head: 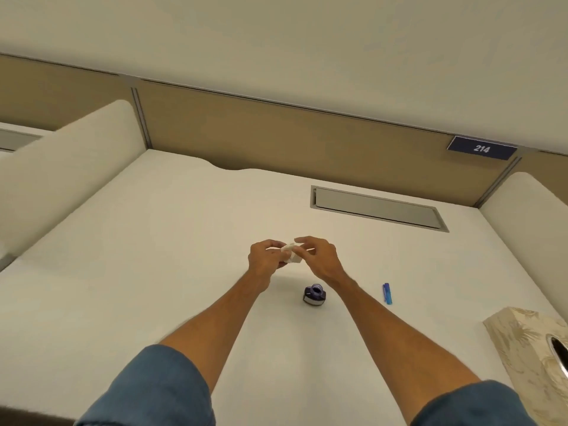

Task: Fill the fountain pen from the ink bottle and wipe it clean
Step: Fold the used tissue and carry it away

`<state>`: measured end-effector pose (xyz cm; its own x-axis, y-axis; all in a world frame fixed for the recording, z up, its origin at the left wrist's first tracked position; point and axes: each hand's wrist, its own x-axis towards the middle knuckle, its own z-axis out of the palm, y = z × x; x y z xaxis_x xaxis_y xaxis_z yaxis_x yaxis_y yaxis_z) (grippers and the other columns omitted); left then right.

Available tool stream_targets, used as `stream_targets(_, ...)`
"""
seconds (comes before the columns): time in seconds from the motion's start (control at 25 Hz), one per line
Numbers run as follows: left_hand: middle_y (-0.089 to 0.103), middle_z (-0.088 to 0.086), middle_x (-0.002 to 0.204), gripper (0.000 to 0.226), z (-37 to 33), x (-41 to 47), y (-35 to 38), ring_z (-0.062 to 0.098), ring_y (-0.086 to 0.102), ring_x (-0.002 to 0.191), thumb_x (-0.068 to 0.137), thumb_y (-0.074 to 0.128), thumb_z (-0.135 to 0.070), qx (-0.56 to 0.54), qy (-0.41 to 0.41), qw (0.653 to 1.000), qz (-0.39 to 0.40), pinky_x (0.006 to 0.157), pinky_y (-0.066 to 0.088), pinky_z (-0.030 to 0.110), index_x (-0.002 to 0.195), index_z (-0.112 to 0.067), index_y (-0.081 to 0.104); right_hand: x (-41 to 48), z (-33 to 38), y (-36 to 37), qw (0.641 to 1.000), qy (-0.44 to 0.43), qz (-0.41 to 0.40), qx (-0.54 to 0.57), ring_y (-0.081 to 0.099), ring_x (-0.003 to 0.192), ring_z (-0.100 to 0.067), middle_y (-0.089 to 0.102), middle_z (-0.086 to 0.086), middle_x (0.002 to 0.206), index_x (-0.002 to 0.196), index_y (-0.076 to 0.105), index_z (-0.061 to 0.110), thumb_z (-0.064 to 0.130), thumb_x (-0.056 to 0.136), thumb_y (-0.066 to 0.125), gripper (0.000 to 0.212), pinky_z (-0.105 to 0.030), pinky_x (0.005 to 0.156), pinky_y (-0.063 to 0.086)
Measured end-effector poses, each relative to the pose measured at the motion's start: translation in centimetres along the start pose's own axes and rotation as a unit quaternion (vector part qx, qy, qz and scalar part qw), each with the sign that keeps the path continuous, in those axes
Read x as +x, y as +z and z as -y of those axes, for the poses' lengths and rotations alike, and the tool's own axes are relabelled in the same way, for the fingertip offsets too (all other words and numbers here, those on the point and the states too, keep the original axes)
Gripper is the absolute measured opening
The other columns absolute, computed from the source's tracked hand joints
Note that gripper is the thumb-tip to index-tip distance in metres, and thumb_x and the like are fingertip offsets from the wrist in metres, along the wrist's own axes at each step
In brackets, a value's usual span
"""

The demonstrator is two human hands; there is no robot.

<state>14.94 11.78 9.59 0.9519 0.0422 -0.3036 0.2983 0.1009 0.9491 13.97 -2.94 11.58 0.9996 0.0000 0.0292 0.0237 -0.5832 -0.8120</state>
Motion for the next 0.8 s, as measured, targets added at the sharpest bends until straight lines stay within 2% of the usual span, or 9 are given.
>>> stream_targets(0.08,0.071,0.026,0.094,0.022,-0.1,-0.6,-2.3,0.036,0.07,0.088,0.074,0.072,0.006,0.001,0.005,1.0,-0.016,0.083,0.059,0.038,0.094,0.001,0.067,0.4,1.4,1.6,0.999,-0.029,0.046,0.002,0.062,0.059,0.004,0.068,0.003,0.074,0.092,0.073,0.014,0.028,0.086,0.068,0.016,-0.011,0.06,0.048)
stream_targets(0.16,0.071,0.026,0.094,0.022,0.0,-1.7,-4.9,0.034,0.07,0.087,0.073,0.073,0.005,-0.005,0.015,0.999,-0.035,0.086,0.057,0.039,0.094,0.001,0.067,0.4,3.0,3.3,0.995,-0.05,0.089,0.013,0.064,0.061,-0.004,0.069,-0.001,0.073,0.085,0.072,0.014,0.021,0.083,0.071,0.007,-0.017,0.061,0.053)
stream_targets(0.28,0.071,0.021,0.087,0.017,0.4,-4.2,-8.7,0.03,0.069,0.082,0.074,0.074,0.004,-0.006,0.039,0.998,-0.055,0.085,0.057,0.038,0.089,-0.003,0.069,0.1,5.2,5.9,0.984,-0.084,0.154,0.012,0.066,0.06,-0.006,0.07,-0.003,0.075,0.084,0.07,0.007,0.017,0.079,0.074,0.012,-0.016,0.06,0.053)
stream_targets(0.4,0.071,0.018,0.084,0.018,1.2,-7.3,-12.7,0.025,0.069,0.078,0.075,0.075,0.002,-0.002,0.055,0.993,-0.104,0.083,0.057,0.035,0.092,-0.002,0.07,-1.1,7.6,9.3,0.967,-0.127,0.22,0.019,0.068,0.064,-0.02,0.073,-0.008,0.079,0.09,0.07,0.015,0.026,0.078,0.076,0.018,-0.028,0.063,0.058)
stream_targets(0.48,0.072,0.019,0.084,0.021,1.9,-9.4,-15.7,0.025,0.07,0.078,0.073,0.076,0.004,0.007,0.056,0.987,-0.148,0.083,0.058,0.035,0.093,0.0,0.07,-2.4,9.3,11.9,0.95,-0.157,0.269,0.03,0.068,0.064,-0.025,0.073,-0.012,0.079,0.094,0.071,0.017,0.029,0.079,0.077,0.02,-0.026,0.06,0.057)
stream_targets(0.6,0.072,0.017,0.083,0.022,3.5,-13.8,-20.5,0.027,0.07,0.08,0.069,0.078,0.003,0.027,0.043,0.971,-0.236,0.08,0.058,0.034,0.089,-0.002,0.069,-5.5,12.3,16.5,0.919,-0.198,0.339,0.036,0.067,0.061,-0.019,0.073,-0.01,0.078,0.084,0.073,0.01,0.027,0.078,0.077,0.018,-0.018,0.056,0.051)
stream_targets(0.72,0.071,0.009,0.082,0.029,5.1,-19.0,-25.5,0.019,0.068,0.079,0.07,0.081,-0.005,0.023,0.013,0.942,-0.335,0.068,0.051,0.023,0.095,-0.007,0.068,-9.0,15.3,22.7,0.894,-0.239,0.378,0.021,0.07,0.062,-0.019,0.073,-0.004,0.078,0.08,0.072,0.008,0.024,0.077,0.077,0.016,-0.03,0.063,0.057)
stream_targets(0.8,0.071,0.009,0.086,0.034,6.4,-22.5,-28.9,0.018,0.068,0.082,0.069,0.083,-0.006,0.01,0.002,0.922,-0.388,0.07,0.053,0.026,0.099,-0.007,0.067,-11.9,17.3,27.0,0.874,-0.281,0.396,0.008,0.069,0.064,-0.017,0.073,-0.001,0.077,0.08,0.073,0.009,0.023,0.078,0.076,0.014,-0.035,0.066,0.059)
